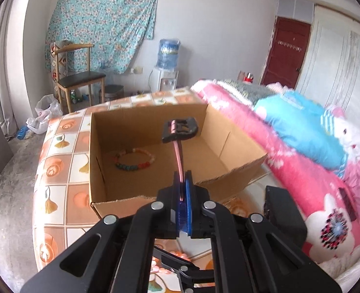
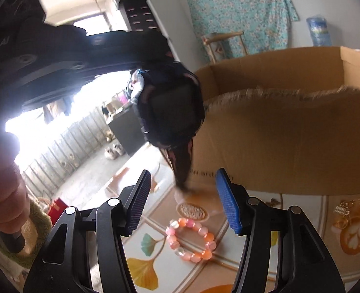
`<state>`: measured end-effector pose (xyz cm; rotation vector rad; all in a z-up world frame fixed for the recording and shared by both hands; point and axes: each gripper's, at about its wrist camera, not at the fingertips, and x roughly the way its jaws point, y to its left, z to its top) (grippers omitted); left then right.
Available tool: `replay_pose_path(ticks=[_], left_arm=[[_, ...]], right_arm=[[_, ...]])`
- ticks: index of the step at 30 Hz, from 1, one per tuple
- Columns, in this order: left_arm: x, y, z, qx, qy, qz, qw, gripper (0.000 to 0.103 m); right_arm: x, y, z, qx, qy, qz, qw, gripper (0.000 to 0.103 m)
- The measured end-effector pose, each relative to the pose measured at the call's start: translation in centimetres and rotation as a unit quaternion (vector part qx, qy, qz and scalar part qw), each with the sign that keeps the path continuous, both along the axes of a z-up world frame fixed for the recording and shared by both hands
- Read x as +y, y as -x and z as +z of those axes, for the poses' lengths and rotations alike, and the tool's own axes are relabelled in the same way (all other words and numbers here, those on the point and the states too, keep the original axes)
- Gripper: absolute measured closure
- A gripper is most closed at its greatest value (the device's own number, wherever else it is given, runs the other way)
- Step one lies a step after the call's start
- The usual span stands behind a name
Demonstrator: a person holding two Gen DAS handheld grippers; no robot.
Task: Organize jewelry
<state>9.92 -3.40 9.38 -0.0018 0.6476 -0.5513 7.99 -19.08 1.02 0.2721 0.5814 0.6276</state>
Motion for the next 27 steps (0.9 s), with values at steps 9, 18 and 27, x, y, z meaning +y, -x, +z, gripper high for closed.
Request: replay_pose_path(ticks=[9,18,27], left_arm=[[0.3,3.1,4.3,-0.046,0.040,-0.006,0.9981,0.100],[1.7,3.6,6.4,-0.080,0.050,0.015,0.9954,0.100],[-0.2,-7.1,3.1,0.030,0.020,0.023,0.9991,0.099]], right_arm=[[0.7,0.9,1.3,-0.019,0.048,-0.052,0.997,0.091],[-1.2,1.8,5.5,-0.096,0.169,-0.127,0.973,0.102],[-2.6,-7.7,5.4,-0.128,0.436,-0.086,0.887,0.102]])
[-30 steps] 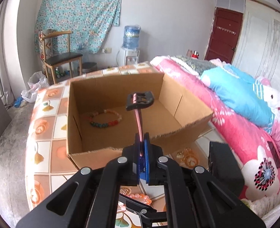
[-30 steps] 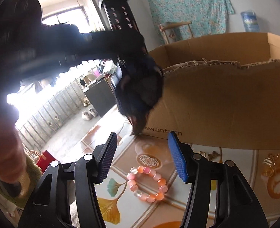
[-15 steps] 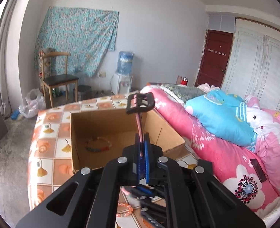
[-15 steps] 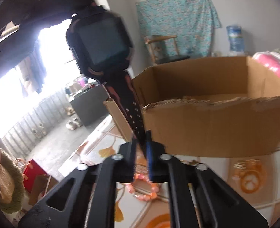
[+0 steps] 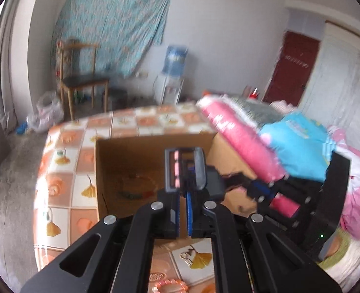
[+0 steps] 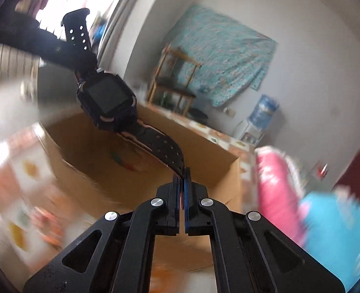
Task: Organize jewelry
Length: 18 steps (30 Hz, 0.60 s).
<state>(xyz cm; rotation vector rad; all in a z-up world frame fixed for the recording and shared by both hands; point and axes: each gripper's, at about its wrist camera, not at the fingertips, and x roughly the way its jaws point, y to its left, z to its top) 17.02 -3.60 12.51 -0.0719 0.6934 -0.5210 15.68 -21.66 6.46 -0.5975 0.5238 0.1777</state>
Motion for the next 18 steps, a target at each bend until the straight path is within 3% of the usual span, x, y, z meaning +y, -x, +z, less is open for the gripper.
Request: replay_pose_path(ticks=[5,10,15,18], left_arm=[[-1.7,-6.6,-4.2,0.096,-0.035,0.001,0.9947,0.098],[-2.6,-8.7,-6.6,0.138,-0.080,-0.006,0.9873,0.090],[-2.1,-9.8,-8.2,0.173,-0.104,-0.012,0.9793,0.067],[-1.4,-9.7,-8.2,0.164,-0.106,-0.007,0.9808,0.056]], right_arm=[[-0.2,-6.2,-2.7,0.094,0.086,0.040,0.991,0.102],[-0.3,-9.0,-5.0,0.185,0.138,0.083,0.969,0.102],[-0.8,-10.3,-6.7,0.259,0.168,0.110,0.945,0.098],[-1.0,-10.0,-7.8,0.286,0.185,0.121,0.932,0.092]])
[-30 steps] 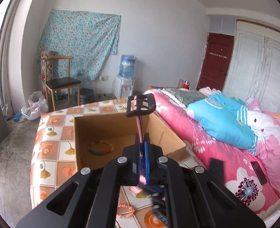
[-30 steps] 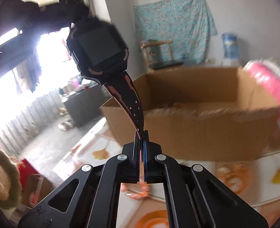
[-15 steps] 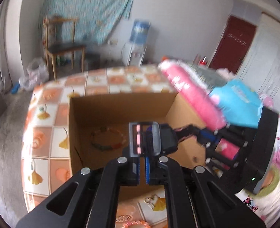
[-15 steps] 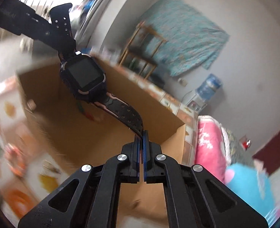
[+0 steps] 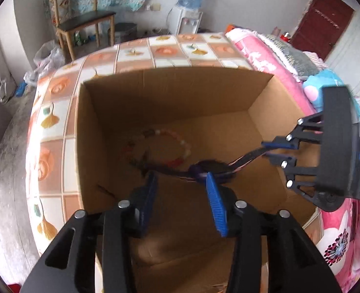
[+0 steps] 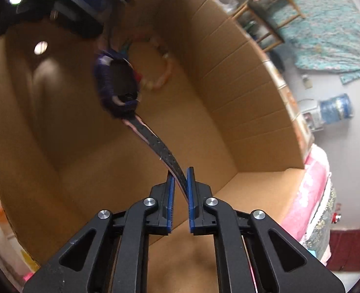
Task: Organize jewelry
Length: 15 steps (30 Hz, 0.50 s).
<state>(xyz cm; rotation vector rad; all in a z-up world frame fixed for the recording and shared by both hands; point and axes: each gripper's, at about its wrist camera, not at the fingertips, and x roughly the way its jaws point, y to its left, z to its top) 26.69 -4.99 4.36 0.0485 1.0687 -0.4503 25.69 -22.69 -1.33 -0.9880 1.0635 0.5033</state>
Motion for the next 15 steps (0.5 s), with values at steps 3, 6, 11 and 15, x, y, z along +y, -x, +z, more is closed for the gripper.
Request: replay_pose_path(ticks=[3,6,11,15], left_arm=[[1.0,0.7,0.7,-0.015,0.012,0.005,0.9998,0.047],[1.8,1.3,1.3,-0.024,0.020,0.012,0.9994,0.047],[3.8,4.0,4.0,-0.066,0.048,0.024,0.9964,0.045],[6.0,8.1,6.9,-0.130,0.074,0.036,0.9882,0.031]], right_arm=[[-0.7,0.2,0.3,0.008,-0.010,-0.008,1.000,0.088],[-1.1,0.5,1.7,0.029,-0.035,-0.017,0.999,0.083],[-2.8,1.2,6.2,0.054,-0.135,-0.065,0.987,0.074],[-5.6,3.5,11.6,0.026,-0.263,-0.116,0.958,0.049]])
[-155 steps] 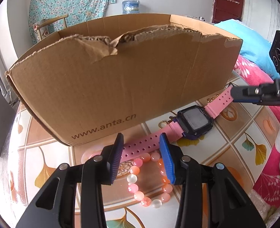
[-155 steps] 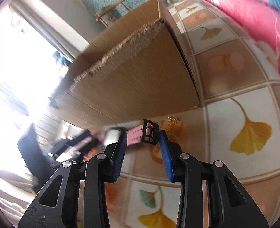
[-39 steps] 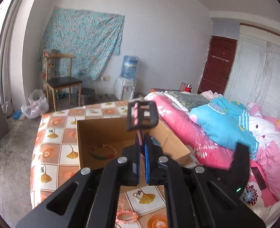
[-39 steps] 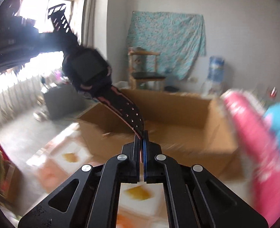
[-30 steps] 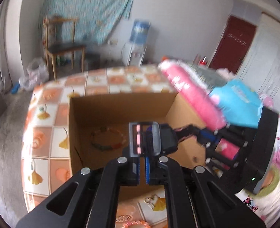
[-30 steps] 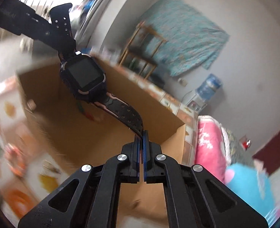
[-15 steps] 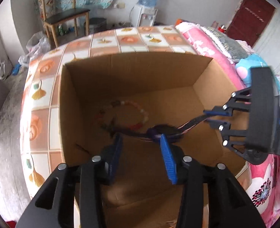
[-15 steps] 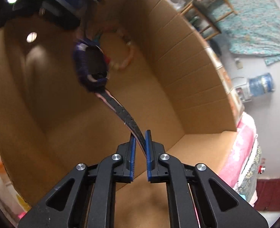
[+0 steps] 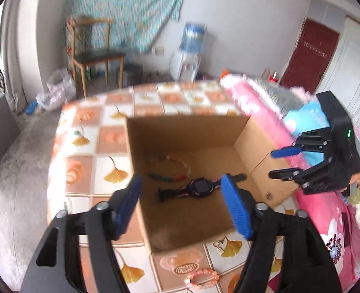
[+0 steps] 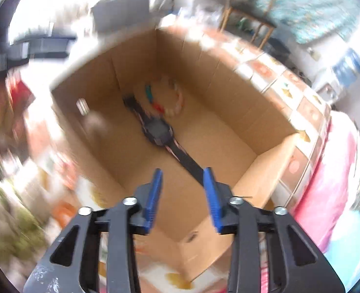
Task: Organize jewelry
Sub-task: 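Withdraw both grippers from the box back over the table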
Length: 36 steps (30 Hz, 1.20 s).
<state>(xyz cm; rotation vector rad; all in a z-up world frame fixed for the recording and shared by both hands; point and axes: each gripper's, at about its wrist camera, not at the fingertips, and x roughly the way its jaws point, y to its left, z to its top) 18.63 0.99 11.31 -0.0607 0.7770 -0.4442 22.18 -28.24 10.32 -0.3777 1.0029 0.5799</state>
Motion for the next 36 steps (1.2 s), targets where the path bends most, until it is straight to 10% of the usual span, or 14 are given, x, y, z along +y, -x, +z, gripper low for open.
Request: replay_pose_path(ticks=[7,13,19,36], left_arm=[[3.4,8.3,-0.9,-0.042,0.004,0.036,0.9984,0.008],[2.7,10.3,-10.0,0.068,-0.028,0.070,0.9948,0.007],[0.4,10.4,-14.8,0.082,-0.118,0.084,0.9861,0.007],[1.0,10.6,-16.7,0.054,-0.131,0.058,0.9882,0.005]], right_arm=[[-3.2,10.3,2.9,-0.052,-0.169,-0.082,0.981,0.028],[-1.5,15.9,-7.9,0.012,-0.096,-0.171,0.980,0.026],[-0.3,16.5,-13.5,0.063,-0.085,-0.234,0.967,0.026],[0.5,15.4,-13.4,0.049,0.005,-0.244,0.968,0.008]])
